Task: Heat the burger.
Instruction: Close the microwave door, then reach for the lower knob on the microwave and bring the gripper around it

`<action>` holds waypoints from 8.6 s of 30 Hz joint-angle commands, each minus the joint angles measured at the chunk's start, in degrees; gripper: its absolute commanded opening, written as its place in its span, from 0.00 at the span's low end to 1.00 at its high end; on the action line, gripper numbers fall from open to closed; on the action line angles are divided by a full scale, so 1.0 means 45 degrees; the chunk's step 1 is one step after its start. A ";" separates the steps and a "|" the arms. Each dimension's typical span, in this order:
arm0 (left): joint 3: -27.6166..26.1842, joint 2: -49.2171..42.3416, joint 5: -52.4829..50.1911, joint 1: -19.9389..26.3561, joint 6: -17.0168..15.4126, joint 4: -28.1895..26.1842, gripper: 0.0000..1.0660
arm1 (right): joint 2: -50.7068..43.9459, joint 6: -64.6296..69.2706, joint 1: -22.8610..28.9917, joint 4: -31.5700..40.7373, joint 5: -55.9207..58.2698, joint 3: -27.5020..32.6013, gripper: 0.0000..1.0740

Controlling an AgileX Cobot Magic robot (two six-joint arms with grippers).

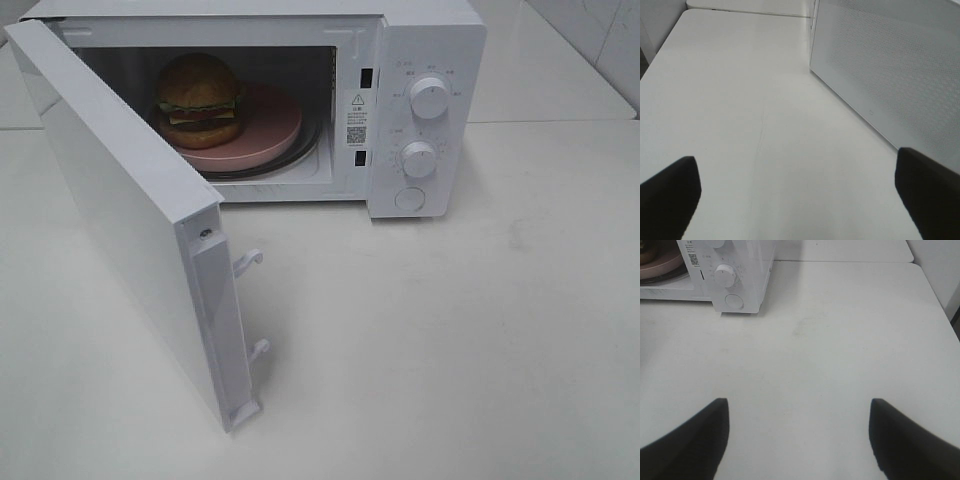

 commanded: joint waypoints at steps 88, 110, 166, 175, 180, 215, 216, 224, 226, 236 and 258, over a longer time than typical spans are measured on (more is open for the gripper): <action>0.3871 1.5890 -2.2969 -0.1120 -0.3603 0.6213 0.00 | -0.0395 -0.0051 -0.0089 0.0038 -0.0013 0.0025 0.70; 0.2801 1.8500 -2.3389 -0.4609 -0.2114 0.3234 0.00 | -0.0395 -0.0051 -0.0089 0.0038 -0.0013 0.0025 0.70; -0.6201 2.4421 -2.0537 -0.9562 0.2419 -0.4877 0.00 | -0.0395 -0.0051 -0.0089 0.0038 -0.0013 0.0025 0.70; -0.7627 2.5312 -2.0474 -0.9562 0.3489 -0.5997 0.00 | -0.0395 -0.0051 -0.0089 0.0038 -0.0013 0.0025 0.70; -0.8225 2.5554 -2.0423 -0.9486 0.4189 -0.7028 0.00 | -0.0395 -0.0051 -0.0089 0.0038 -0.0013 0.0025 0.70; -0.6532 2.3122 -1.3420 -1.0364 0.6290 -0.7257 0.22 | -0.0395 -0.0025 -0.0089 0.0038 -0.0013 0.0025 0.70; -0.6481 2.2944 -1.2580 -1.0339 0.6290 -0.7143 0.46 | -0.0395 -0.0025 -0.0089 0.0038 -0.0013 0.0025 0.70; -0.6481 2.2256 -1.0008 -1.0339 0.6290 -0.6481 0.94 | -0.0395 -0.0025 -0.0089 0.0038 -0.0013 0.0025 0.70; -0.6481 2.2116 -0.9346 -1.0339 0.6290 -0.5946 0.94 | -0.0395 -0.0025 -0.0089 0.0038 -0.0013 0.0025 0.70; -0.6481 2.1480 -0.4838 -1.0262 0.5730 -0.4240 0.94 | -0.0395 -0.0025 -0.0089 0.0038 -0.0013 0.0025 0.70; -0.5093 1.6692 -0.0013 -0.2839 0.3896 -0.3285 0.94 | -0.0395 -0.0025 -0.0089 0.0038 -0.0013 0.0025 0.70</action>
